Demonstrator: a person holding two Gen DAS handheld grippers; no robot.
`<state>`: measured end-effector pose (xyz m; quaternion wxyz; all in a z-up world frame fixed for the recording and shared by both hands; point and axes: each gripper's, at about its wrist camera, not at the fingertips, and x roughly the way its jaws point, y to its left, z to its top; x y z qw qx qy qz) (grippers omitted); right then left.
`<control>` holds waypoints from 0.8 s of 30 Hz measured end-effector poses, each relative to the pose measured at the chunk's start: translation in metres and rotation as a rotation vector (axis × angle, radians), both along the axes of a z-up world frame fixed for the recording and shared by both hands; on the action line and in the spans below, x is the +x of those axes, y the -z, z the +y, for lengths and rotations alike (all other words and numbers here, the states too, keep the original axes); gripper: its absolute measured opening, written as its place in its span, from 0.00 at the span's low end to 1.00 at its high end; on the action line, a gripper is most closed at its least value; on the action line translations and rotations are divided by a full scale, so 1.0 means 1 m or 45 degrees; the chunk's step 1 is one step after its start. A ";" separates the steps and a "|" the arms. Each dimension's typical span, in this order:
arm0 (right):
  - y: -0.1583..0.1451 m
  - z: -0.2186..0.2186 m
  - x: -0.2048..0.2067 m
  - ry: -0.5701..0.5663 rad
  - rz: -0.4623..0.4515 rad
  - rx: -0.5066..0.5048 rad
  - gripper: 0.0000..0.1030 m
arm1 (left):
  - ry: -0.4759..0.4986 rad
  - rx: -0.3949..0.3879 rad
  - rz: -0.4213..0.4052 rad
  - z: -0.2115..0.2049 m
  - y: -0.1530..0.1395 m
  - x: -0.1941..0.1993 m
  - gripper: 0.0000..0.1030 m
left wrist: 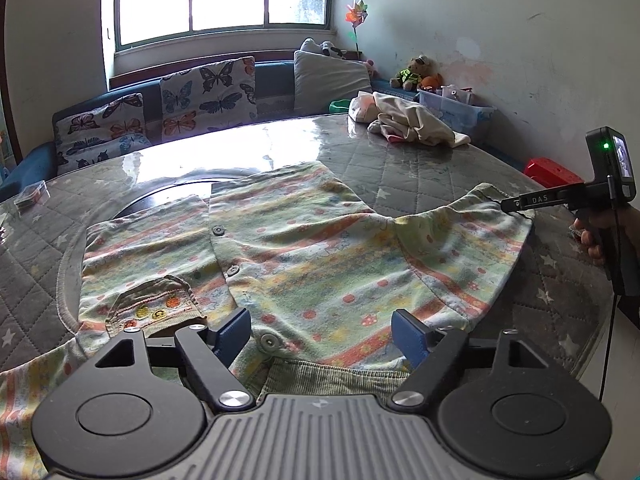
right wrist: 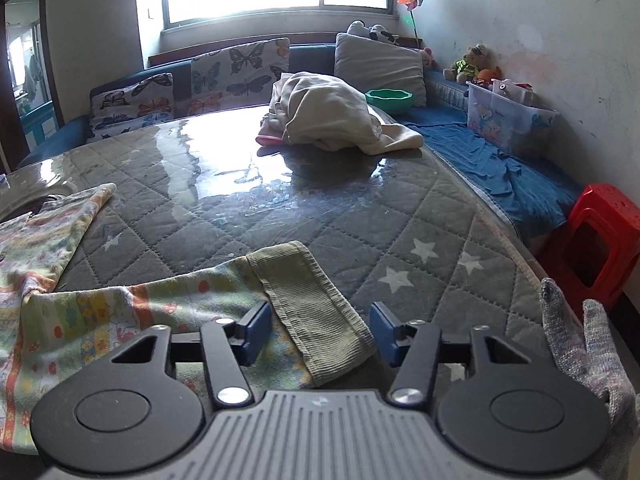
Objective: Fold clothes
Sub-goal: 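Move the right gripper to the other sleeve's ribbed cuff, then grasp the ribbed cuff with the right gripper and lift the sleeve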
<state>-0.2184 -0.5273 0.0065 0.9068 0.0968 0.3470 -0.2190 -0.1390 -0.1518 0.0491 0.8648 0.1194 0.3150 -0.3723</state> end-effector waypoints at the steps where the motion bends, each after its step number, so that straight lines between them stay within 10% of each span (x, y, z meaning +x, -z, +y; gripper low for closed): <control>1: 0.000 0.000 0.000 -0.001 0.000 0.001 0.50 | 0.005 -0.003 0.001 -0.001 0.000 -0.001 0.78; 10: 0.001 0.003 -0.006 -0.005 -0.006 -0.004 0.52 | 0.032 0.007 0.016 -0.017 0.002 -0.003 0.80; 18: -0.004 0.007 -0.009 -0.029 -0.020 0.035 0.12 | 0.030 0.056 0.044 -0.032 0.010 -0.002 0.86; 24: -0.012 0.008 -0.016 -0.016 -0.086 0.087 0.09 | 0.014 0.107 0.042 -0.037 0.016 -0.001 0.89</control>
